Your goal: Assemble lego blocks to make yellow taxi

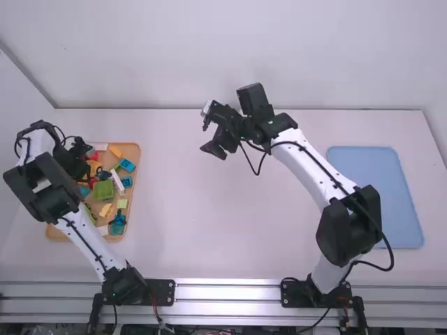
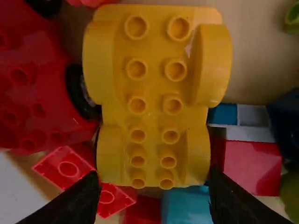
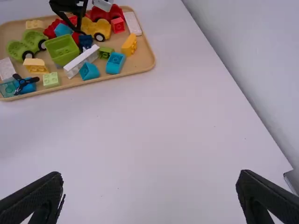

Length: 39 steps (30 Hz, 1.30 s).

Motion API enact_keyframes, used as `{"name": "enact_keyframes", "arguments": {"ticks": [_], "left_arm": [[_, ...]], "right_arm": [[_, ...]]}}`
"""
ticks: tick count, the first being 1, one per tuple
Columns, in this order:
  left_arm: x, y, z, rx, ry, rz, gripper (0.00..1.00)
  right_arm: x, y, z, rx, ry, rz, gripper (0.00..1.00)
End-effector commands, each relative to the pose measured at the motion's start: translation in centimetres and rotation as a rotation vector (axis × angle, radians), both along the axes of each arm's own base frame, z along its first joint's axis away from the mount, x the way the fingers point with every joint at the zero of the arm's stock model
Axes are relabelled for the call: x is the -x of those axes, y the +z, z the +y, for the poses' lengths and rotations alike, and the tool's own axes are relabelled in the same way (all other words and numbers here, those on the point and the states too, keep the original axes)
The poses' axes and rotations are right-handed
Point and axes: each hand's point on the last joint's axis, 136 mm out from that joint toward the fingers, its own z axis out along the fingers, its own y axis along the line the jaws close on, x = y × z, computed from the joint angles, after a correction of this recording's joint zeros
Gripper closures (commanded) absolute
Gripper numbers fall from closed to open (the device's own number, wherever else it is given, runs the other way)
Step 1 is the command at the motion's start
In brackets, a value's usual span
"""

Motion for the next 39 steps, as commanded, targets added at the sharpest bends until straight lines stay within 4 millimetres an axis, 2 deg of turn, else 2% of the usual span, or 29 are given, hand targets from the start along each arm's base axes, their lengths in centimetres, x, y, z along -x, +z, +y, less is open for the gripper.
{"name": "enact_keyframes", "arguments": {"ticks": [1,3,6,13,14,17,20,23,28,32,34,37,39], "left_arm": [[-0.2,-0.2,-0.6,0.024,-0.023,-0.004,0.38],[-0.2,-0.3,-0.5,0.019,-0.019,-0.008,0.35],[-0.7,-0.7,-0.2,0.006,0.013,-0.028,0.26],[-0.4,-1.2,-1.1,0.047,-0.019,-0.029,0.33],[-0.5,-1.3,-0.8,0.033,-0.019,-0.028,0.33],[-0.5,-1.7,-0.4,0.012,-0.013,-0.032,0.24],[-0.4,-2.3,-0.4,0.005,0.013,-0.031,0.32],[-0.8,-2.5,-0.6,0.018,0.064,-0.052,0.31],[-1.2,-2.7,-1.0,0.056,0.018,-0.087,0.34],[-1.3,-3.3,-1.4,0.053,-0.019,-0.088,0.53],[-1.3,-3.2,-1.4,0.052,-0.019,-0.089,0.57],[-1.4,-1.6,0.0,-0.001,0.085,-0.081,0.49],[-1.7,1.2,0.6,-0.027,0.166,-0.095,0.6]], "right_arm": [[-0.1,1.8,0.3,-0.024,0.007,-0.033,0.01],[-0.1,1.7,0.3,-0.022,0.007,-0.031,0.01],[-0.1,1.7,0.3,-0.021,0.007,-0.03,0.01],[0.0,1.6,0.3,-0.019,0.007,-0.026,0.01],[0.0,1.6,0.3,-0.02,0.007,-0.027,0.01],[0.0,1.6,0.3,-0.019,0.007,-0.025,0.01],[0.0,1.6,0.2,-0.018,0.007,-0.024,0.01],[0.0,1.6,0.3,-0.02,0.006,-0.027,0.01],[0.0,1.6,0.3,-0.02,0.007,-0.028,0.01],[0.0,1.6,0.3,-0.019,0.007,-0.025,0.01],[0.0,1.5,0.2,-0.018,0.006,-0.023,0.03],[0.0,1.6,0.2,-0.018,0.006,-0.024,0.01],[0.0,1.6,0.3,-0.017,0.009,-0.03,0.01]]}}
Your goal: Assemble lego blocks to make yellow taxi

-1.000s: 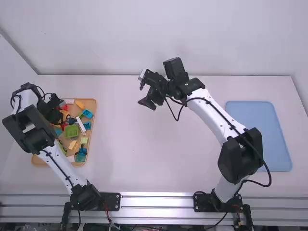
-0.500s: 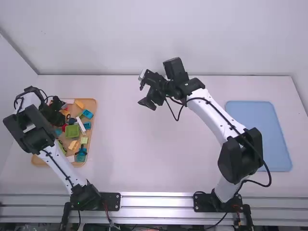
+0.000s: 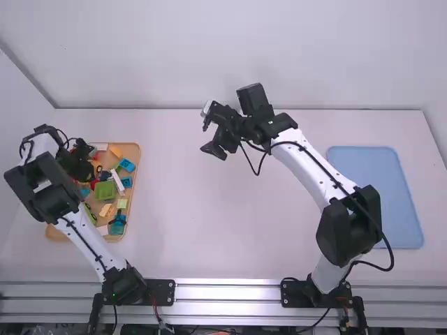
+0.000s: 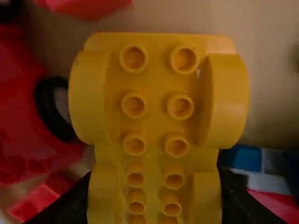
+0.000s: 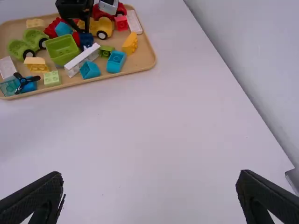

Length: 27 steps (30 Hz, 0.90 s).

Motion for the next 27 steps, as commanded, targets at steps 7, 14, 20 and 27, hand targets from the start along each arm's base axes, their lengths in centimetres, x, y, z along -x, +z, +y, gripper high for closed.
{"name": "enact_keyframes", "arguments": {"ticks": [7,14,20,27], "left_arm": [[-2.3,13.6,-0.9,-0.072,0.142,-0.22,0.76],[-2.6,16.6,-10.5,-0.108,-0.179,-0.278,0.82],[0.0,12.8,-24.1,-0.029,-0.702,-0.117,0.76],[0.6,10.9,-33.7,-0.092,-0.869,-0.074,0.79]], "right_arm": [[-0.6,1.7,-0.1,0.0,-0.009,-0.059,0.01],[-1.7,3.0,-1.8,0.025,-0.175,-0.053,0.01],[-0.5,5.1,-4.3,0.092,-0.232,-0.11,0.01],[2.0,6.3,-7.3,0.051,-0.227,-0.085,0.01]]}}
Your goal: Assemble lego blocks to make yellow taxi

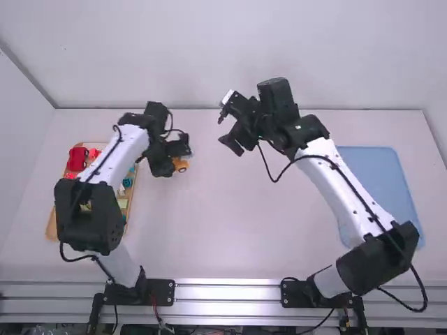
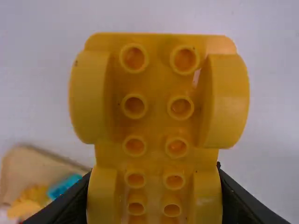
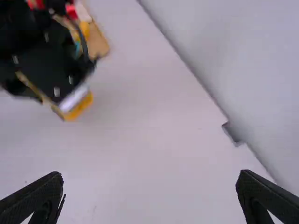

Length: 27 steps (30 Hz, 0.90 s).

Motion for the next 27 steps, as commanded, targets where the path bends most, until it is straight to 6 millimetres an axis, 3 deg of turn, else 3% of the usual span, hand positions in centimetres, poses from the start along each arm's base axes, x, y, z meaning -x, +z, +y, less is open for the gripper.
{"name": "enact_keyframes", "arguments": {"ticks": [1,4,5,7,13,18,22,27], "left_arm": [[0.4,-0.1,-2.9,-0.005,0.009,-0.012,0.79],[1.9,-1.8,-8.2,0.127,-0.034,0.021,0.91],[2.0,-1.8,-8.4,0.132,-0.037,0.022,0.92],[2.8,-3.5,-10.9,0.157,-0.055,0.02,0.98],[6.3,-6.8,-14.3,0.138,-0.185,0.067,0.91],[7.2,-8.2,-17.4,0.145,-0.293,0.002,0.88],[7.6,-9.2,-17.9,0.14,-0.312,0.014,0.85],[7.2,-11.8,-17.7,0.118,-0.307,0.046,0.83]], "right_arm": [[1.7,1.0,-1.3,-0.043,0.03,-0.005,0.02],[4.9,1.1,-2.0,-0.102,0.185,-0.016,0.01],[5.0,1.1,-2.0,-0.105,0.19,-0.018,0.01],[6.9,1.6,-3.0,-0.166,0.253,-0.031,0.01],[7.6,1.9,-4.8,-0.26,0.269,-0.046,0.02],[7.6,1.6,-5.7,-0.325,0.286,-0.013,0.01],[7.2,1.0,-5.9,-0.342,0.288,0.015,0.01],[7.3,0.8,-5.7,-0.342,0.294,0.027,0.01]]}}
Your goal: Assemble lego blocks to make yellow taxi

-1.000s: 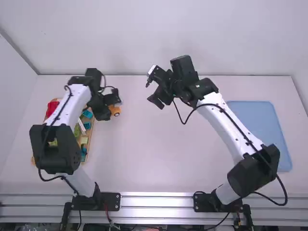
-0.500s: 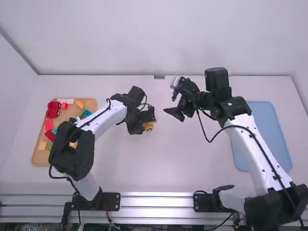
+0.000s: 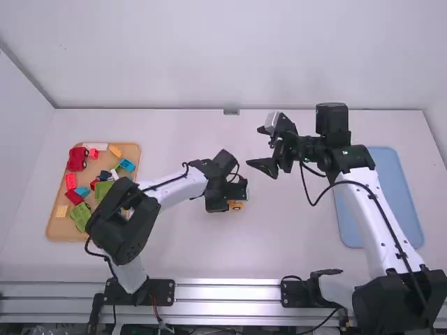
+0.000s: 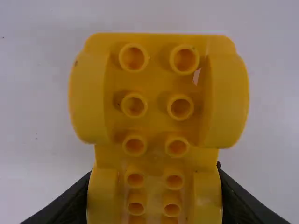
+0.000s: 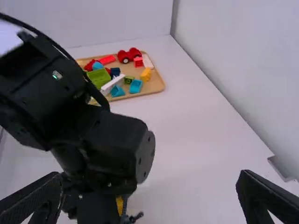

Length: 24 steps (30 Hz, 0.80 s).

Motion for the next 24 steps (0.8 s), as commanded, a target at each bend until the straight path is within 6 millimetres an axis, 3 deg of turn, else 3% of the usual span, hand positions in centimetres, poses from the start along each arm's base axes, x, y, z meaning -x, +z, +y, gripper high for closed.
{"name": "enact_keyframes", "arguments": {"ticks": [1,3,5,8,9,14,18,20,24], "left_arm": [[0.4,-2.1,0.9,-0.042,0.004,0.052,0.84],[0.0,-2.6,1.4,-0.106,0.01,0.05,0.91],[0.1,-2.4,1.7,-0.125,0.009,0.052,0.81],[-0.5,-2.2,1.6,-0.11,0.018,0.044,0.33],[-0.5,-2.2,1.5,-0.104,0.019,0.044,0.01],[-0.9,-2.0,1.7,-0.124,0.009,0.016,0.01],[-2.7,0.7,3.2,-0.12,0.125,-0.064,0.01],[-4.0,4.1,4.6,-0.057,0.221,-0.122,0.01],[-5.7,8.9,7.8,0.069,0.382,-0.181,0.01]], "right_arm": [[0.6,0.1,0.6,-0.021,0.036,0.01,0.02],[0.7,-0.1,0.8,-0.005,0.042,-0.008,0.01],[0.8,-0.2,1.1,0.002,0.052,-0.02,0.01],[0.6,-0.2,1.0,0.011,0.042,-0.027,0.02],[0.5,-0.3,1.0,0.015,0.039,-0.028,0.01],[-0.2,-0.9,1.1,0.02,0.035,-0.022,0.01],[-0.8,-1.1,1.2,0.012,0.038,-0.03,0.01],[-1.3,-1.1,1.7,0.004,0.046,-0.046,0.01],[-1.8,-1.0,3.0,-0.017,0.053,-0.052,0.01]]}}
